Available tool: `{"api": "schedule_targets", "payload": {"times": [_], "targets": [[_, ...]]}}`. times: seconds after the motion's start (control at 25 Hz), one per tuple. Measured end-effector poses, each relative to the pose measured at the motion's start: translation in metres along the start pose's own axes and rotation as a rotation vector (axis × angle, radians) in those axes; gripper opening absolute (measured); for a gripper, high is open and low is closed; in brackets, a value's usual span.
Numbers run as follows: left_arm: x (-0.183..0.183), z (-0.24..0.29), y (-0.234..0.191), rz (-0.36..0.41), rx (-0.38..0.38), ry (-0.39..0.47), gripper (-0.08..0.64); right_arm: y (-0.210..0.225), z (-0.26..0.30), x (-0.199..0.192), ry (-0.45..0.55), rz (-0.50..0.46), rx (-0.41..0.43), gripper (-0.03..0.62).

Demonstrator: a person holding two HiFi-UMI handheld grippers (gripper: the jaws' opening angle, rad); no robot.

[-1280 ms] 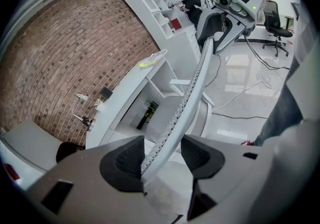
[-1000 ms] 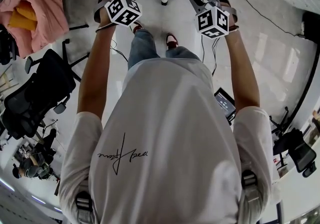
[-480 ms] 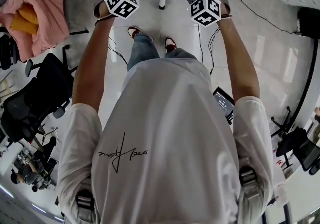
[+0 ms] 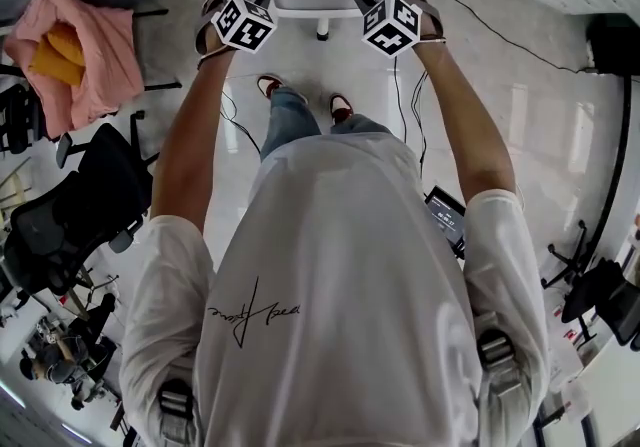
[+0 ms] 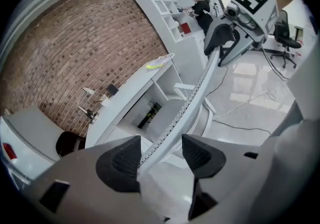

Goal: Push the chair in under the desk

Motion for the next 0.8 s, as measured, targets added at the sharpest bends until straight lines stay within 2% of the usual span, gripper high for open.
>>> {"api": "schedule_targets", "payload": {"times": [0.16, 0.48, 0.6, 0.68, 0.8], "targets": [[0.000, -0.009, -0.001, -0.082, 0.007, 0.023, 0.247, 0.001, -0.013, 0.002, 0.021, 0.047, -0.007, 0.198], [-0.012, -0.048, 0.011, -0.241, 0.015, 0.154, 0.240, -0.009, -0.041, 0.001, 0.088, 0.129, 0.038, 0.196], [-0.020, -0.062, 0.024, -0.371, -0.008, 0.232, 0.230, -0.014, -0.051, 0.002, 0.128, 0.194, 0.053, 0.194], [-0.025, -0.073, 0.034, -0.461, -0.022, 0.283, 0.216, -0.016, -0.059, 0.003, 0.157, 0.236, 0.051, 0.173], [-0.027, -0.091, 0.048, -0.553, -0.028, 0.347, 0.182, -0.021, -0.077, 0.003, 0.181, 0.296, 0.042, 0.123]]}}
Point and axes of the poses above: the fingertips, and each gripper's own axes: z forward along the fingers, y to its right, x out of its top, the point moved 10 cm from there along -z, backward along the fingers, and after that the axes turned 8 degrees about z, right-handed, at the moved point
